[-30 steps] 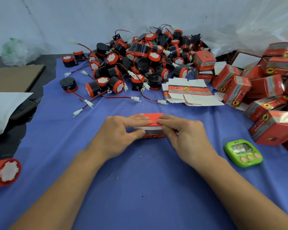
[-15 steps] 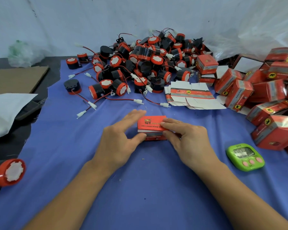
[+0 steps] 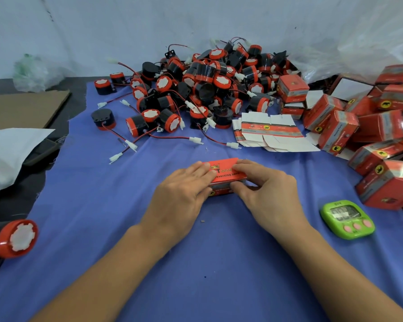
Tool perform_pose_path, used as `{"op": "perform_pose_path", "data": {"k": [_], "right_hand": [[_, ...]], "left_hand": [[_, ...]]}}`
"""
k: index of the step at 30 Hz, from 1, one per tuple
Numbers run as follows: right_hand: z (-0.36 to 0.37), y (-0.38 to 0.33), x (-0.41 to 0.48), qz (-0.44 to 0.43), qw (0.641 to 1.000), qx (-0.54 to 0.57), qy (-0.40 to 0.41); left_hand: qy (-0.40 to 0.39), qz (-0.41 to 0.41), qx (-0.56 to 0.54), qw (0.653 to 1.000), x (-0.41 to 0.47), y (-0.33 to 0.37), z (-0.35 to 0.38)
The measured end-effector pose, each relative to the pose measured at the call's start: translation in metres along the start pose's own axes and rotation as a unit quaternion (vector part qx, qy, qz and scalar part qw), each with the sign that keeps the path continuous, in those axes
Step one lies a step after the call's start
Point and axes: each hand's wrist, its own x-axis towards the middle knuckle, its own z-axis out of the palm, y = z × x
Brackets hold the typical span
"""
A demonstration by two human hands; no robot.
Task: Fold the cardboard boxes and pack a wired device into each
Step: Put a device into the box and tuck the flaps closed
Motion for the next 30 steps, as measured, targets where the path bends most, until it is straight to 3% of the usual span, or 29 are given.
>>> {"op": "perform_pose_path", "data": {"k": [4, 6, 8, 12, 17, 21, 23, 26, 30], "right_hand": [[0.001, 0.001, 0.001, 0.026, 0.999, 0.031, -0.002], [-0.001, 0.0, 0.004, 0.083, 0.988, 0.129, -0.001], [-0.003, -0.002, 0.008, 0.153, 0.96, 0.235, 0.007], [-0.003, -0.002, 0.013, 0.168, 0.963, 0.207, -0.037], [-0.002, -0.008, 0.016, 0.189, 0.965, 0.151, -0.104], [0.005, -0.015, 0.005, 0.114, 0.986, 0.012, -0.123], [-0.001, -0.012, 0.003, 0.119, 0.979, 0.105, -0.124], [-0.006, -0.004, 0.002, 0.108, 0.967, 0.205, -0.107], [-0.004, -0.003, 0.003, 0.097, 0.971, 0.156, -0.151]], "left_hand": [[0.01, 0.037, 0.023, 0.999, 0.001, 0.001, 0.005], [-0.021, -0.049, -0.069, 0.996, 0.001, 0.001, 0.001], [-0.044, -0.181, -0.212, 0.959, 0.007, -0.001, -0.002], [0.016, -0.279, -0.253, 0.926, 0.027, 0.0, 0.004], [-0.11, -0.255, -0.242, 0.93, 0.031, -0.002, 0.012], [-0.012, -0.25, -0.275, 0.928, 0.022, 0.007, 0.008], [0.009, -0.236, -0.3, 0.924, 0.014, 0.004, 0.01], [-0.072, -0.257, -0.324, 0.908, 0.014, 0.004, 0.01], [-0.098, -0.223, -0.326, 0.914, 0.02, 0.003, 0.009]]}}
